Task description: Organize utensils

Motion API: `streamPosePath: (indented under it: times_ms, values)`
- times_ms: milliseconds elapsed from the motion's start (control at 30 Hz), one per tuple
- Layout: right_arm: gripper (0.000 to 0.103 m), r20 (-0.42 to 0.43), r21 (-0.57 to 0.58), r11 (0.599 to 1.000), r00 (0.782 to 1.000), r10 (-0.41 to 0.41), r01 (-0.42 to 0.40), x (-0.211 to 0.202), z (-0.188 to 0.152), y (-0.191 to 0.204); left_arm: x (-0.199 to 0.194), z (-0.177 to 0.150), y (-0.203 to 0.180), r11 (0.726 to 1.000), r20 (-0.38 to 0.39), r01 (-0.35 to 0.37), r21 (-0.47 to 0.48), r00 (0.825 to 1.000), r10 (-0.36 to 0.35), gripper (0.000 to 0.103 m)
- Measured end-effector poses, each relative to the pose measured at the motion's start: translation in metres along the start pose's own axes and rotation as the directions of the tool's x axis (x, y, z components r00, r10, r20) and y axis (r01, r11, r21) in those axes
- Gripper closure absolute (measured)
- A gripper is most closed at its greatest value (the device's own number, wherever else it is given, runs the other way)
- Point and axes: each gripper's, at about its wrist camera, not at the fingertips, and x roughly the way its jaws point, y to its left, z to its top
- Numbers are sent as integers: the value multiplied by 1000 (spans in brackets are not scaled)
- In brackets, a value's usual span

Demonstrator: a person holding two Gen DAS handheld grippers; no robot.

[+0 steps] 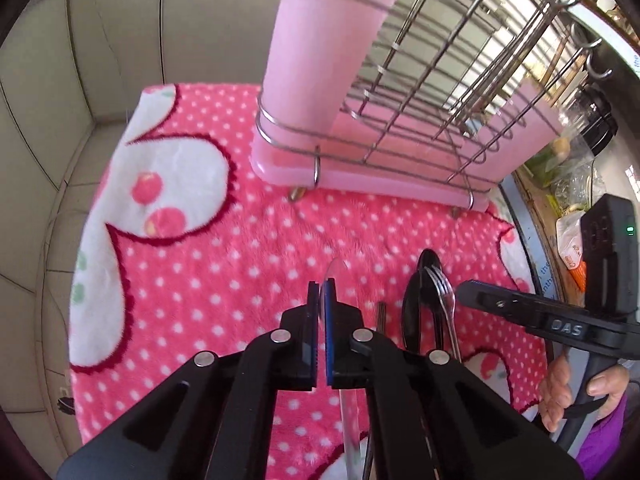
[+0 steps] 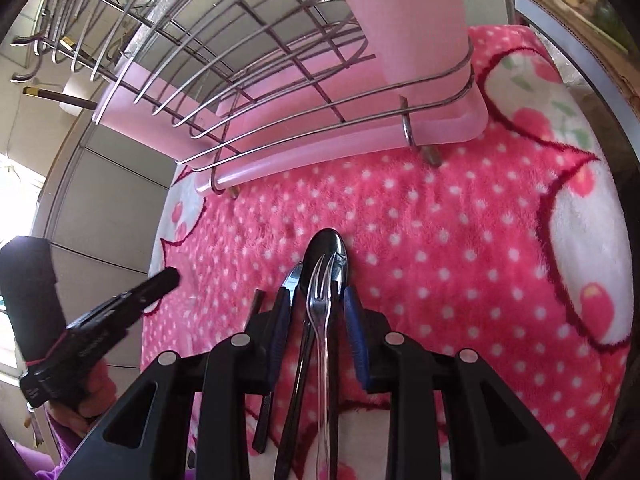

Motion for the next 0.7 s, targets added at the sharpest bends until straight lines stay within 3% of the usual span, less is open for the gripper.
streamPosePath:
  times_ms: [100,367,700]
  values:
    - [76,-11,-7,1000,1000,-24,24,8,3,1,-11,2,1,1000,27,16,5,1000,-16,101]
    - [98,-23,-20,998,998,-52,52,23,2,1,-27,5,0,999,64,33,8,997,-34,101]
    - [100,87,-24,999,996,37,-35,-16,-9,-2,-48,9,0,998,132,54,9,990,-55,101]
